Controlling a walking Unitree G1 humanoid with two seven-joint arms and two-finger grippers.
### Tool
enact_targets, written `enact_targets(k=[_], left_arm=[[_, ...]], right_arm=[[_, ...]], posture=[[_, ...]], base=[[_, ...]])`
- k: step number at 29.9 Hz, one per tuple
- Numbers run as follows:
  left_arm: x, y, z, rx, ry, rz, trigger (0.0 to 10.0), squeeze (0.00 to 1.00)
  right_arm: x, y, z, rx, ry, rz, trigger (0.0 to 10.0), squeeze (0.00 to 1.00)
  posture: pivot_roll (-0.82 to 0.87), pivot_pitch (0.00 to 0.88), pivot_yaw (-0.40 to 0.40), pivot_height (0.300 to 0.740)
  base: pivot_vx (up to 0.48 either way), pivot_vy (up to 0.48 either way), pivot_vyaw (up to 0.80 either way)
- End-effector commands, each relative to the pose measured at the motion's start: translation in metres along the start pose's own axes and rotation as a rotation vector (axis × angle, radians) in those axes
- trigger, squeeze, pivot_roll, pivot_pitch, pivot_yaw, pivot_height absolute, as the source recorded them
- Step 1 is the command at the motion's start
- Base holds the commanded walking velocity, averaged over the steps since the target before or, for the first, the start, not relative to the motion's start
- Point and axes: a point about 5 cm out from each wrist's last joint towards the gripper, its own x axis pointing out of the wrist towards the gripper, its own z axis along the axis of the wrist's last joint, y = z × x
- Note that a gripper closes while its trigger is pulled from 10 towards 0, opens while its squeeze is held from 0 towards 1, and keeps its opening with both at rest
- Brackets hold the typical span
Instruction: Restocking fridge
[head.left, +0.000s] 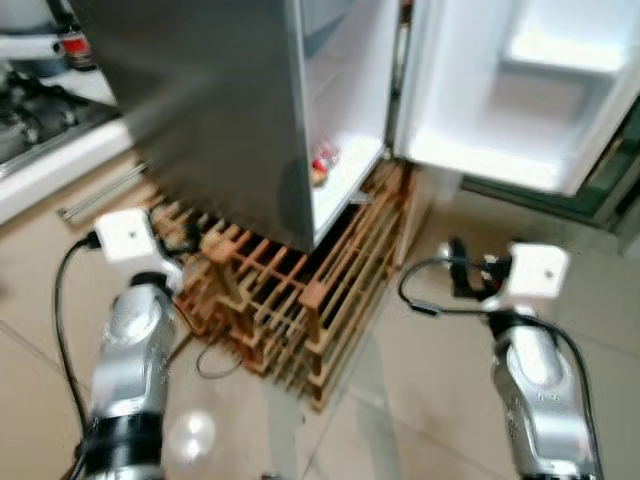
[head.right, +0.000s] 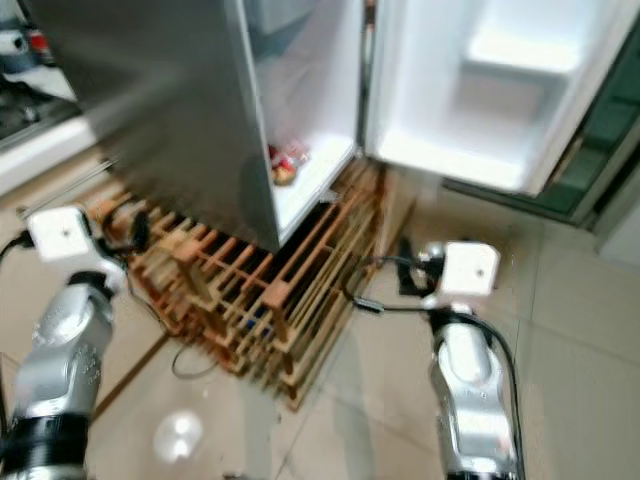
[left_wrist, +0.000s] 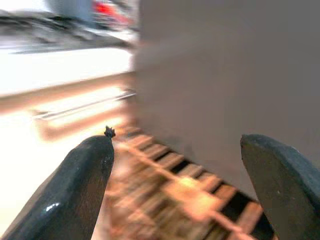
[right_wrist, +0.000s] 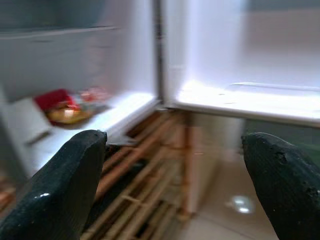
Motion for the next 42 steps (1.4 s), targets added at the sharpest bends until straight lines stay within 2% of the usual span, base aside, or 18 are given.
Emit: enact_targets(k=[1, 7, 10, 12, 13, 16, 19, 24, 29, 31, 35, 37, 42], left_arm=[[-0.001, -0.001, 0.008, 0.019, -0.037, 0.012, 10.0, 0.0], [-0.005, 0.0, 0.012, 0.073, -0.048, 0.053, 10.0, 0.0], [-0.006, -0.016, -0.008, 0.134, 0.044, -0.109, 10.0, 0.0], [-0.012, -0.022, -0.027, 0.28, 0.095, -0.226, 10.0, 0.0], [-0.012, -0.022, -0.027, 0.28, 0.095, -0.226, 10.0, 0.0], [-0.02, -0.024, -0.031, 0.198, 0.113, -0.266, 10.0, 0.0], [-0.016, -0.043, -0.02, 0.153, 0.042, -0.282, 10.0, 0.0], [-0.008, -0.066, 0.001, 0.095, -0.062, -0.254, 10.0, 0.0], [-0.008, -0.068, 0.003, 0.104, -0.068, -0.256, 10.0, 0.0], [-0.008, -0.07, -0.003, 0.102, -0.036, -0.251, 10.0, 0.0], [-0.01, -0.074, -0.009, 0.08, 0.008, -0.26, 10.0, 0.0], [-0.011, -0.072, -0.011, 0.032, 0.026, -0.266, 10.0, 0.0], [-0.011, -0.067, -0.007, 0.066, 0.013, -0.259, 10.0, 0.0]], right_arm=[[0.003, -0.002, -0.002, 0.025, 0.015, -0.003, 10.0, 0.0], [0.016, 0.012, -0.002, 0.055, 0.011, 0.052, 10.0, 0.0], [0.019, 0.014, -0.002, 0.061, 0.009, 0.062, 10.0, 0.0], [0.017, 0.014, -0.003, 0.052, 0.006, 0.062, 10.0, 0.0], [0.017, 0.014, -0.003, 0.052, 0.006, 0.062, 10.0, 0.0], [0.012, 0.015, -0.007, 0.022, 0.015, 0.096, 10.0, 0.0], [0.01, 0.018, -0.013, 0.027, 0.041, 0.111, 10.0, 0.0], [0.01, 0.02, -0.007, -0.013, 0.013, 0.152, 10.0, 0.0], [0.01, 0.017, -0.006, -0.01, 0.013, 0.149, 10.0, 0.0], [0.009, 0.016, -0.005, -0.014, 0.011, 0.157, 10.0, 0.0], [0.007, 0.014, -0.006, -0.01, 0.019, 0.158, 10.0, 0.0], [0.007, 0.015, -0.007, 0.003, 0.024, 0.172, 10.0, 0.0], [0.009, 0.021, -0.007, 0.032, 0.027, 0.186, 10.0, 0.0]], posture=[[-0.1, 0.0, 0.075, 0.74], [-0.06, 0.0, 0.072, 0.74], [-0.05, 0.0, 0.065, 0.74], [-0.06, 0.0, 0.061, 0.74], [-0.06, 0.0, 0.061, 0.74], [-0.06, 0.0, 0.051, 0.74], [-0.09, 0.0, 0.038, 0.74], [-0.11, 0.0, 0.04, 0.74], [-0.12, 0.0, 0.041, 0.74], [-0.13, 0.0, 0.042, 0.74], [-0.13, 0.0, 0.036, 0.74], [-0.12, 0.0, 0.036, 0.74], [-0.1, 0.0, 0.04, 0.74]], base=[[0.0, 0.0, 0.71], [0.0, 0.0, 0.69], [0.0, 0.0, 0.69], [0.0, 0.0, 0.68], [0.0, 0.0, 0.68], [0.0, 0.0, 0.66], [0.0, 0.0, 0.65], [0.048, 0.0, 0.62], [0.353, 0.0, 0.6], [0.375, 0.0, 0.59], [0.0, 0.0, 0.59], [0.0, 0.0, 0.58], [0.0, 0.0, 0.59]])
